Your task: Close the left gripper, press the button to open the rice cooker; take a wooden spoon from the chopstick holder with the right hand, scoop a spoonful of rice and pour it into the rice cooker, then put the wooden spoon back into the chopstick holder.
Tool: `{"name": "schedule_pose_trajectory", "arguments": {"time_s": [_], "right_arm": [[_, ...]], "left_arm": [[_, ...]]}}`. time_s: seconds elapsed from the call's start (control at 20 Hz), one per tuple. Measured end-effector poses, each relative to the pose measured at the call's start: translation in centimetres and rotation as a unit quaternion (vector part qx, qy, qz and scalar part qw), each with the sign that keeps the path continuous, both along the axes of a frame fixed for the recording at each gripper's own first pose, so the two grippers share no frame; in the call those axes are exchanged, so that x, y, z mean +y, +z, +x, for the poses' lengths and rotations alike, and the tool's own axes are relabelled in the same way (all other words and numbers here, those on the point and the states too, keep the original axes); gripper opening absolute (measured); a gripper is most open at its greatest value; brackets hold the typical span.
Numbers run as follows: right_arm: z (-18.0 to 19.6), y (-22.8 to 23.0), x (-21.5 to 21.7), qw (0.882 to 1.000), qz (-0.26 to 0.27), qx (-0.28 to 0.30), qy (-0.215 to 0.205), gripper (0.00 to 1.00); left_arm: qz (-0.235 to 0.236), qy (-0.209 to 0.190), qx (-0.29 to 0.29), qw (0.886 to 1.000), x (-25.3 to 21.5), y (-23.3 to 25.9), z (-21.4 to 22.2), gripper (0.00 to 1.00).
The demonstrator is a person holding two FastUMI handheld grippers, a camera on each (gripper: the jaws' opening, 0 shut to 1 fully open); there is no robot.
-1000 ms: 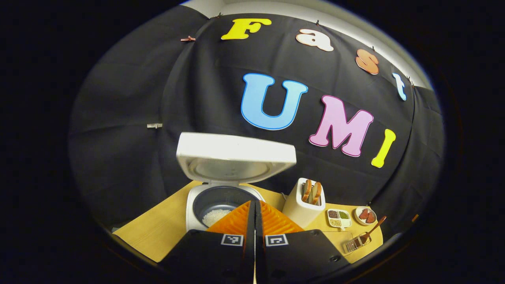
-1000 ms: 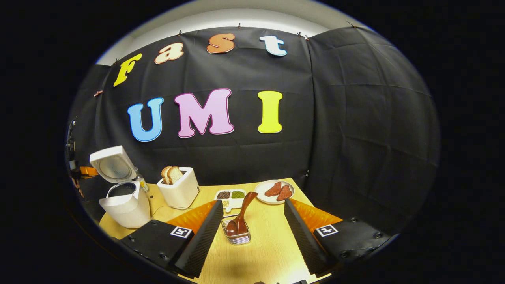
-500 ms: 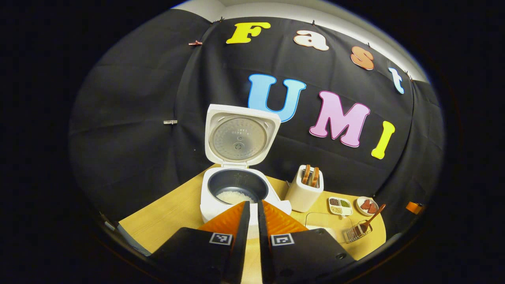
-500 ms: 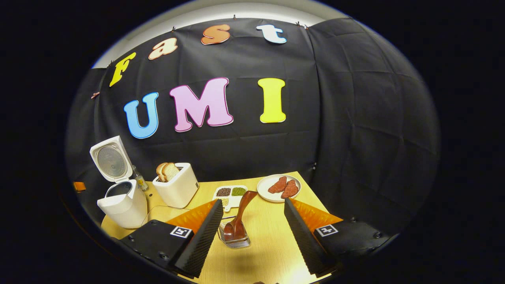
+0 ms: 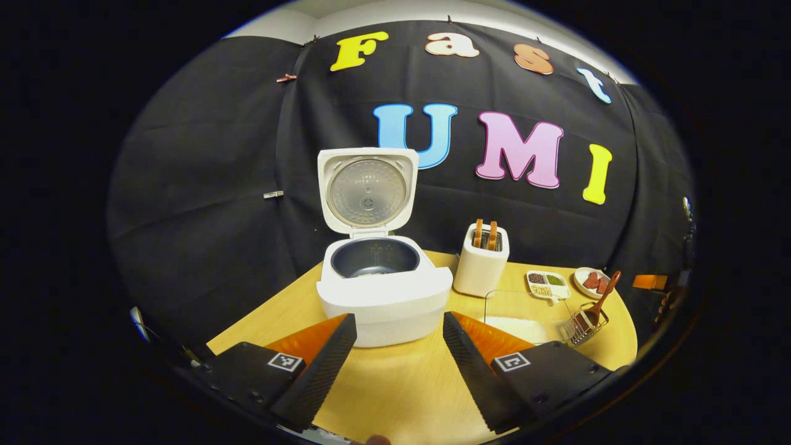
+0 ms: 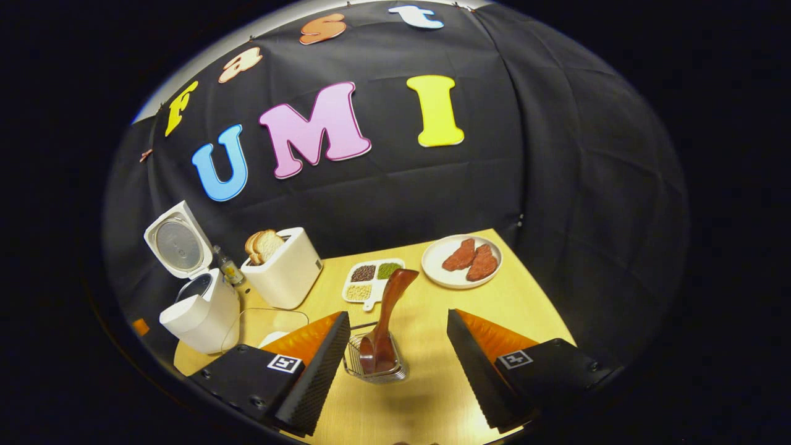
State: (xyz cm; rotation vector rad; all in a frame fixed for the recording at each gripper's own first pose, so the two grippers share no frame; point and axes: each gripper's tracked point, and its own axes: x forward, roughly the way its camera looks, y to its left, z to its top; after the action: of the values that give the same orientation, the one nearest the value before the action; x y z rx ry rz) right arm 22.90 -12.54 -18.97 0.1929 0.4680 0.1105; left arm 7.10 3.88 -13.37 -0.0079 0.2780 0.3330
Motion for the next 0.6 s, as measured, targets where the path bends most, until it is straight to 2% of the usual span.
{"name": "schedule_pose_trajectory", "arguments": {"time_s": [0.2,0.45,0.6], "right_arm": [[2.5,-2.1,1.3,0.999,0.014,0.022,0.018,0.99],[5.6,-5.6,2.2,0.996,0.057,0.07,0.004,0.99],[7.8,-6.7,2.5,0.995,0.07,0.073,-0.008,0.98]], "left_arm": [[-0.038,0.002,0.026,0.999,-1.5,-2.9,-1.0,0.97],[-0.05,0.019,0.051,0.997,-1.7,-4.9,-1.3,0.97],[-0.06,0.02,0.06,0.996,-2.3,-5.3,-1.3,0.96]]}}
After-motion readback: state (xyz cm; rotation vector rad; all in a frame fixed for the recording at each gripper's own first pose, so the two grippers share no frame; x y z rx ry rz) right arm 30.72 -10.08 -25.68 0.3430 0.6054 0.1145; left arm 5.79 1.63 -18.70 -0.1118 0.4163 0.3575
